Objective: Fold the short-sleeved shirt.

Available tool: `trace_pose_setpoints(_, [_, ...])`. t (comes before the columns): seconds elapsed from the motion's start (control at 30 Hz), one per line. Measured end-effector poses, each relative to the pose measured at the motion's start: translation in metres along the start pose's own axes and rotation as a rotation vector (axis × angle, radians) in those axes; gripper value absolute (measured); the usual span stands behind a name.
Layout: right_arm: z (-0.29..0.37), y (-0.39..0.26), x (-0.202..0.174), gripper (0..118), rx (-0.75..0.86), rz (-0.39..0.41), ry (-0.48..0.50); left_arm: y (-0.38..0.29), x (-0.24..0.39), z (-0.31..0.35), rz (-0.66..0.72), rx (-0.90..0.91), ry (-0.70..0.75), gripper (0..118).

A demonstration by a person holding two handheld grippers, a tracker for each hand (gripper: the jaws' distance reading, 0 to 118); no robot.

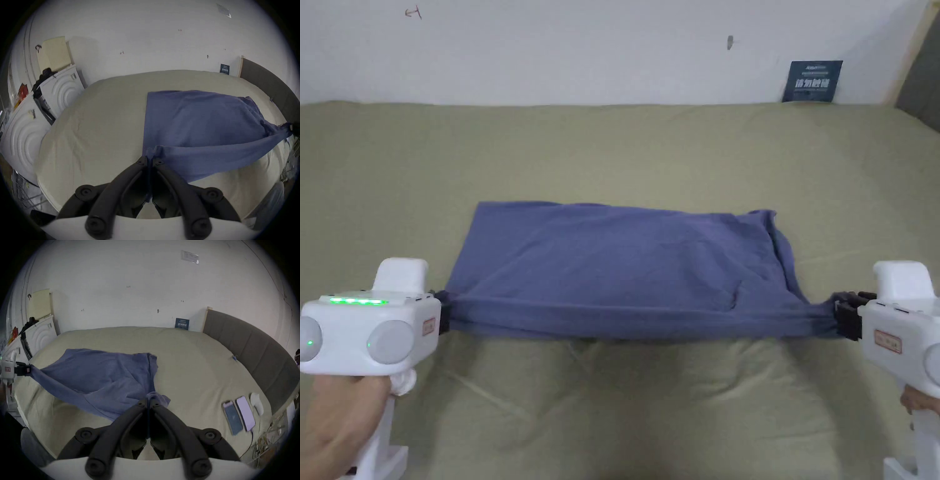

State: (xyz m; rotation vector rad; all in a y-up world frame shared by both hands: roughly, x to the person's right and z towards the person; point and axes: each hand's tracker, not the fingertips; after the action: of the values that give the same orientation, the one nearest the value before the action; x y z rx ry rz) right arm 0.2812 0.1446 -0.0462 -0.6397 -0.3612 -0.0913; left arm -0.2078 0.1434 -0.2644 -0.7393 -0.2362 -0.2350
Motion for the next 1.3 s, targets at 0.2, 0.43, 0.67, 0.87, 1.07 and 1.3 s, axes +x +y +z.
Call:
trace_pose_setpoints(0.2, [0.035, -0.052, -0.001, 1, -0.048, -0.023, 0.025, -0.041, -0.011, 0.026, -0.022, -0.015, -0.018, 5])
trace_pose_setpoints(0.43, [0.034, -0.07, 0.001, 1, -0.091, -0.038, 0.016, -0.06, -0.021, 0.03, -0.001, -0.044, -0.054, 5])
trace_pose_setpoints(0.67, [0.013, -0.071, -0.001, 1, -0.125, -0.035, 0.012, -0.064, -0.019, 0.011, 0.006, -0.093, -0.065, 5])
trace_pose_setpoints(0.87, [0.009, -0.07, -0.004, 118, -0.153, -0.046, -0.003, -0.068, -0.025, 0.012, 0.043, -0.115, -0.099, 118])
trace_pose_setpoints(1.07, [0.02, -0.05, -0.005, 108, -0.092, -0.044, 0.017, -0.054, -0.034, 0.036, 0.098, -0.059, -0.105, 96])
trace_pose_setpoints(1.3, [0.031, -0.032, -0.004, 0, 0.0, -0.087, -0.051, -0.038, -0.04, 0.037, 0.116, -0.039, -0.096, 8])
